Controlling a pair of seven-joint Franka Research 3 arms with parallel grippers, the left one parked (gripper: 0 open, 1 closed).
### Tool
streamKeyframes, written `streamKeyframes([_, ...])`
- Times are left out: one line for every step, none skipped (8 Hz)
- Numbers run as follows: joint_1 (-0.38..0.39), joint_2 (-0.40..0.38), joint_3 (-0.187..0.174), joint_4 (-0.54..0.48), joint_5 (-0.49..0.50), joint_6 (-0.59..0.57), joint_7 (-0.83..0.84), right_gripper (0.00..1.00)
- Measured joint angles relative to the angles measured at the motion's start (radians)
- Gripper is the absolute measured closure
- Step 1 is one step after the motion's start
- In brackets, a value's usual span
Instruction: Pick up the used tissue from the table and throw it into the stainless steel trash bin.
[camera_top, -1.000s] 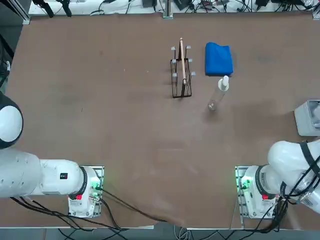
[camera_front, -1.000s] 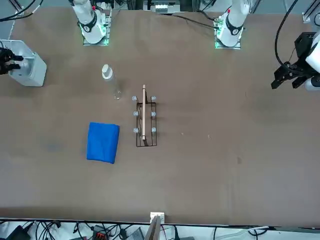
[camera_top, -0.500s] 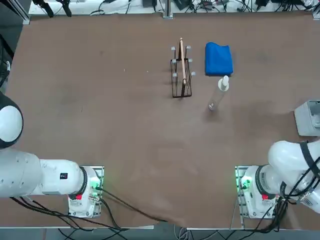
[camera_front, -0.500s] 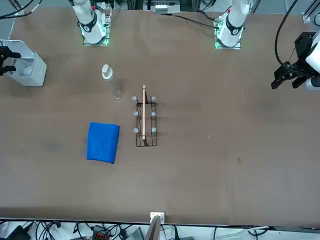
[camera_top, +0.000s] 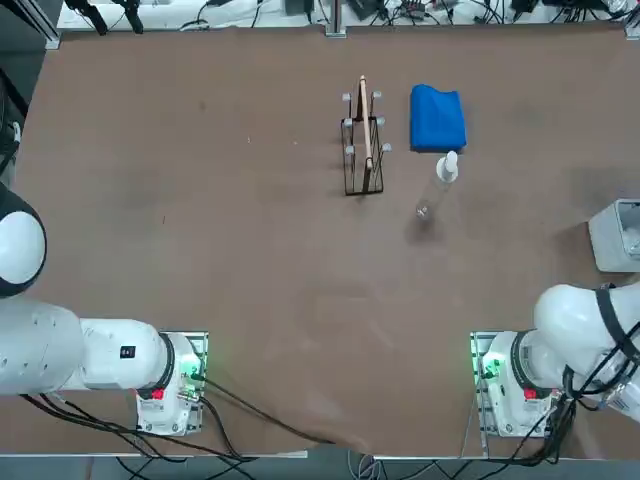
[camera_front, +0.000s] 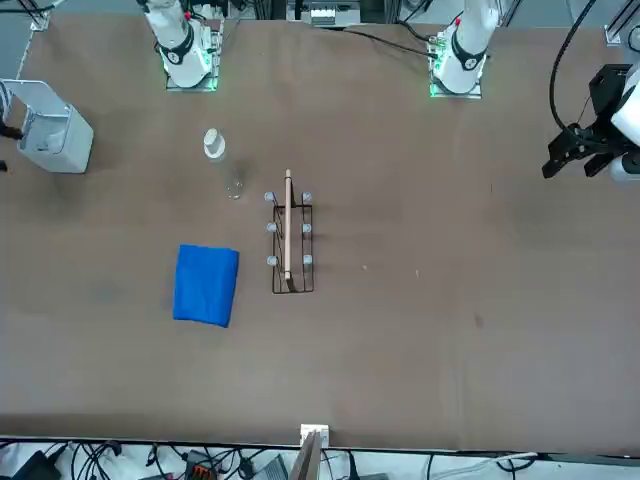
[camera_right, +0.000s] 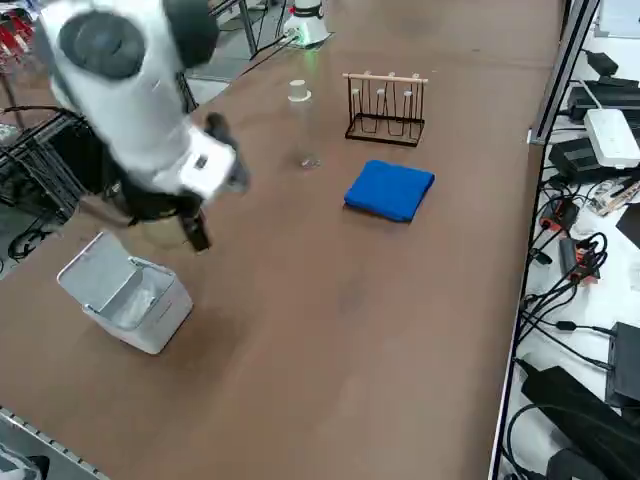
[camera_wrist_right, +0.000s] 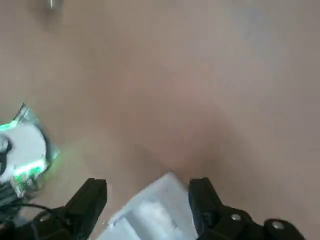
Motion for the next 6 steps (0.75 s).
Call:
streamKeyframes([0.055,-0.002,0.007,0.049,0.018,0.001,0.079,0.0])
streamKeyframes([0.112,-0.002,0.01,0.097,0.022,0.003,0.169,0.0])
streamKeyframes([0.169,-0.003,0.011,0.142,0.022,0.004,0.27,0.0])
streamKeyframes([0.227,-0.004,0.012,0.181,0.022,0.004,0.392,0.0])
streamKeyframes([0.283,-0.006,0.012,0.21,0.022,0.004,0.529,0.0])
streamKeyframes([0.334,-0.015,0.013,0.226,0.022,0.004,0.662,0.0])
